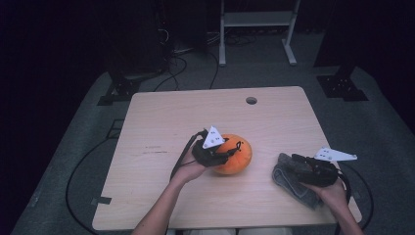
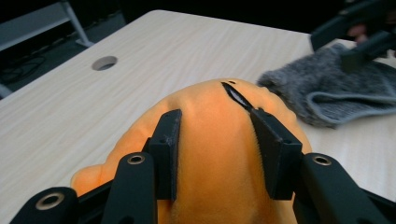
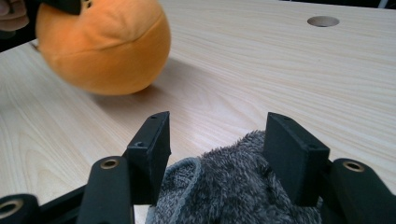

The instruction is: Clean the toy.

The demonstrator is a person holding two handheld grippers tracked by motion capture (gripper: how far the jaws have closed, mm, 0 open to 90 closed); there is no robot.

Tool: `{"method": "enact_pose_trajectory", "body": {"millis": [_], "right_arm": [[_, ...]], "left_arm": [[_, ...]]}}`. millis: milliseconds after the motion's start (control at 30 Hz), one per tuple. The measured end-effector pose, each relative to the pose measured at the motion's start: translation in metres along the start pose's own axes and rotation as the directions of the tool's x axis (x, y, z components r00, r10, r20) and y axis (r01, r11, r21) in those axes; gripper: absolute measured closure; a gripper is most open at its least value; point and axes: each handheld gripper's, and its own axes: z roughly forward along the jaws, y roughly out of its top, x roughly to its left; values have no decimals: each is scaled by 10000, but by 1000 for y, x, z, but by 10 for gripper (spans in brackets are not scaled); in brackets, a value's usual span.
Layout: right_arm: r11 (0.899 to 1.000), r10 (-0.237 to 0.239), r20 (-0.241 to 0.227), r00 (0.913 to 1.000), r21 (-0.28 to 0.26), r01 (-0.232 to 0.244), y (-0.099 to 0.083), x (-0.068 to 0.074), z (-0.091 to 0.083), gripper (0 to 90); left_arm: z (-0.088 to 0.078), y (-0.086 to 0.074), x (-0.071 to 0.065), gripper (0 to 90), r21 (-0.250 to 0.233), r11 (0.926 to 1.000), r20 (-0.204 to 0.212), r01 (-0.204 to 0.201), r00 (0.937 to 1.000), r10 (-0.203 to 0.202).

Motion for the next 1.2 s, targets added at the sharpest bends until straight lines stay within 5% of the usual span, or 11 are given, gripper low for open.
{"method": "enact_pose_trajectory", "body": {"millis": [333, 567, 867, 1200], "right_arm": [[9999, -65, -149, 9999, 108, 67, 1, 2, 4, 389], [10000, -62, -209, 9998, 73, 64, 1, 4, 2, 388], [9999, -141, -236, 9996, 63, 142, 1, 7, 2, 384], [9999, -137, -230, 9996, 54, 138, 1, 7, 2, 381]], "left_arm": [[14, -4, 23, 541, 221, 9984, -674, 511, 9965, -495], [25, -14, 25, 517, 381, 9955, -560, 864, 9949, -842], [14, -8, 24, 341, 203, 9947, -489, 1010, 9938, -1000], [-2, -6, 22, 262, 112, 9951, -382, 985, 9945, -980]]}}
